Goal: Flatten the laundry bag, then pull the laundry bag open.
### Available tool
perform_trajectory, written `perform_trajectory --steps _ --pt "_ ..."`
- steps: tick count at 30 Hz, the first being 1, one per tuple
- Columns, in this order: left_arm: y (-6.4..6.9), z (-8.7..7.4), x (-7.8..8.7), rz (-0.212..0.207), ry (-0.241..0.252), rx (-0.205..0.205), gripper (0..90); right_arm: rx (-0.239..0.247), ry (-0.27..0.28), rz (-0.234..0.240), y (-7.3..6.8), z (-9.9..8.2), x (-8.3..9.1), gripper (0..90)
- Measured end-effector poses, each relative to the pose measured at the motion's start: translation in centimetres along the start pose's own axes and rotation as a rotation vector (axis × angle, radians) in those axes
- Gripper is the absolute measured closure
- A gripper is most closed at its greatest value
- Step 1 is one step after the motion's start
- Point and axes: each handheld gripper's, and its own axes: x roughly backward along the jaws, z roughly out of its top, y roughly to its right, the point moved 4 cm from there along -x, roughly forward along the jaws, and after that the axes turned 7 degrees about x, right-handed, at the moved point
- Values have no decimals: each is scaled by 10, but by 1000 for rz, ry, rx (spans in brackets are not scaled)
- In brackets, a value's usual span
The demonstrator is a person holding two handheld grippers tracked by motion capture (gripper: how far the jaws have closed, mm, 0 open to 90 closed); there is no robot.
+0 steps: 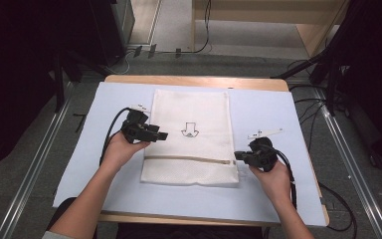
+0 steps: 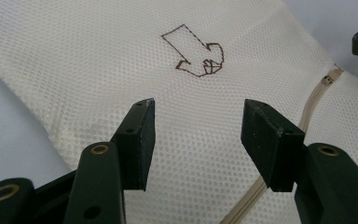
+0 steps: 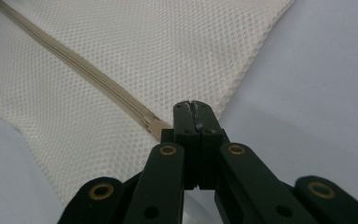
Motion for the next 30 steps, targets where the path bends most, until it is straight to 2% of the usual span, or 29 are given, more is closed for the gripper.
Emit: perform_trajectory --steps 4,5,14,17,20,23,25,27,28,30 --pt "5 -1 -3 -7 -11 -14 459 -6 -14 6 0 -2 -4 900" --pt "7 -1 -4 -10 -12 -17 459 -14 -18 22 0 -3 -7 900" --pt "22 0 -12 -30 -21 -47 460 -24 -49 26 -4 -5 -14 900" --pt "29 1 -15 -49 -37 -68 511 -36 -58 22 -4 -6 -17 900" --pt "40 2 -21 -63 -43 -101 528 -51 -57 20 -4 -7 -17 900" --pt "44 2 -24 -68 -52 -113 530 -43 -55 15 -2 -8 -17 900" --pt "48 2 -27 -80 -56 -119 555 -56 -57 18 -2 -9 -17 900" --pt "55 2 -30 -117 -74 -116 617 -61 -55 18 -2 -9 -17 900" --pt "57 1 -31 -117 -84 -123 683 -63 -53 18 -2 -9 -17 900" --pt "63 1 -34 -127 -87 -137 740 -67 -54 17 -3 -9 -17 900"
